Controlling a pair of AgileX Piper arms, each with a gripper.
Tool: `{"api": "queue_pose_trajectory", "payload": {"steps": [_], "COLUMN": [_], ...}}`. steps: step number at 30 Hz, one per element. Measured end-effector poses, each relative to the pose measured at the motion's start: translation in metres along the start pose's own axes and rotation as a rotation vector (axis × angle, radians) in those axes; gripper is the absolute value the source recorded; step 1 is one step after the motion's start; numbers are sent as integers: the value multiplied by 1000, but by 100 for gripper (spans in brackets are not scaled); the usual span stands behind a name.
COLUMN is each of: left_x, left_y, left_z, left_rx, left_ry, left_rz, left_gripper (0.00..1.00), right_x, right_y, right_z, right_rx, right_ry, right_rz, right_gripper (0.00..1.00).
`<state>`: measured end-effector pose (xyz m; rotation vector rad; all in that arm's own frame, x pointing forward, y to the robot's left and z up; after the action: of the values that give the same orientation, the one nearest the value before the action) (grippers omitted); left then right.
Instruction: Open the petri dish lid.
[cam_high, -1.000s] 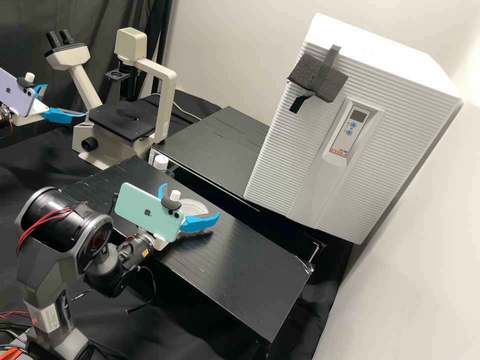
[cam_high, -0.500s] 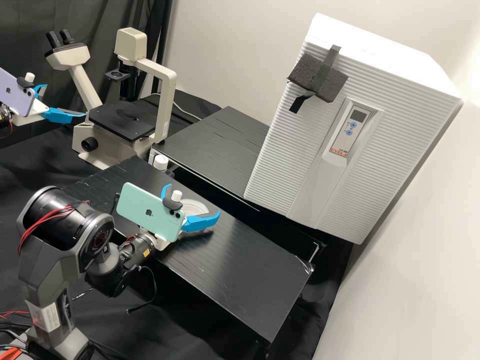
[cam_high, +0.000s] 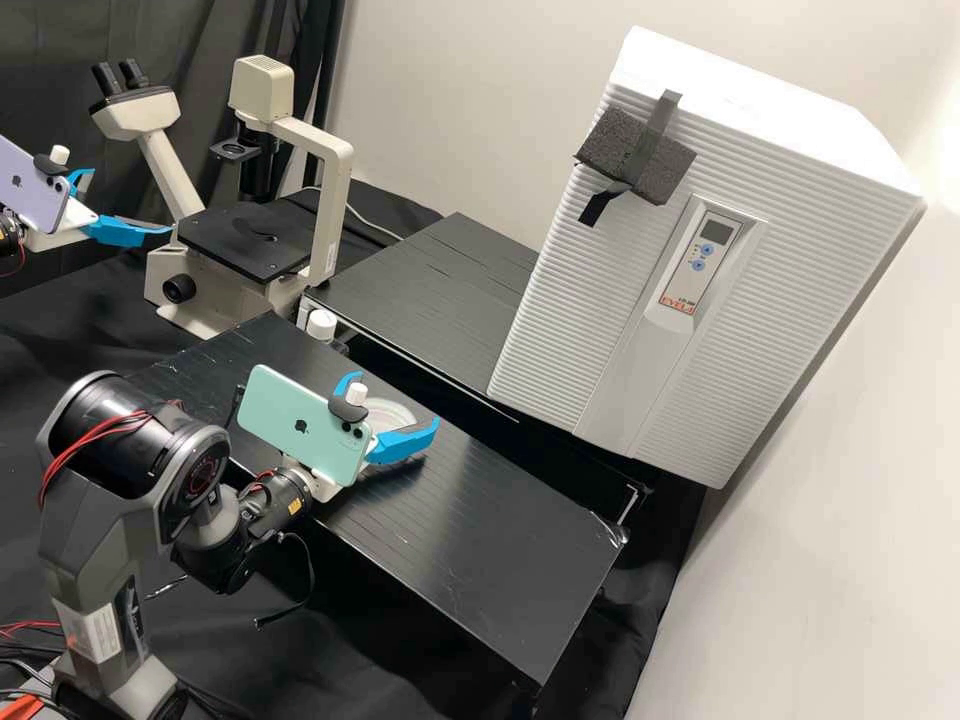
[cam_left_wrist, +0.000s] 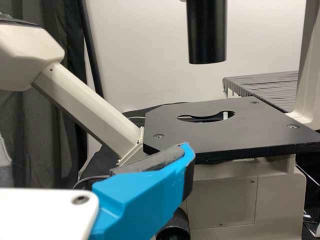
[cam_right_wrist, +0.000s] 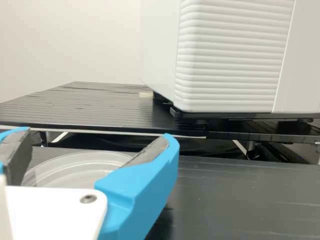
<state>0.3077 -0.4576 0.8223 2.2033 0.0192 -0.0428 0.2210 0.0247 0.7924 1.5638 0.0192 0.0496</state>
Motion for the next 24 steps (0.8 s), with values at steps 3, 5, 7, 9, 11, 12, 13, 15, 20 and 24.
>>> {"api": "queue_pose_trajectory", "payload": {"steps": [3, 5, 7, 9, 11, 12, 13, 15, 20, 24], "left_x": [0, 0, 0, 0, 0, 0, 0, 0, 0, 0], "left_y": [0, 0, 0, 0, 0, 0, 0, 0, 0, 0], "left_z": [0, 0, 0, 0, 0, 0, 0, 0, 0, 0], "left_rx": [0, 0, 0, 0, 0, 0, 0, 0, 0, 0], "left_ry": [0, 0, 0, 0, 0, 0, 0, 0, 0, 0], "left_rz": [0, 0, 0, 0, 0, 0, 0, 0, 0, 0], "left_gripper": [100, 100, 100, 100, 100, 100, 100, 100, 100, 100], "right_x": [0, 0, 0, 1, 2, 2, 3, 3, 4, 5], "right_y": [0, 0, 0, 1, 1, 2, 2, 2, 2, 3], "right_z": [0, 0, 0, 0, -1, -1, -1, -1, -2, -3], "right_rx": [1, 2, 2, 2, 3, 3, 3, 3, -12, -19], "right_ry": [-3, -4, -4, -1, 2, 3, 4, 4, 7, 10], "right_rz": [3, 4, 4, 7, 10, 11, 12, 12, 16, 20], "right_gripper": [0, 0, 0, 0, 0, 0, 0, 100, 100, 100]}}
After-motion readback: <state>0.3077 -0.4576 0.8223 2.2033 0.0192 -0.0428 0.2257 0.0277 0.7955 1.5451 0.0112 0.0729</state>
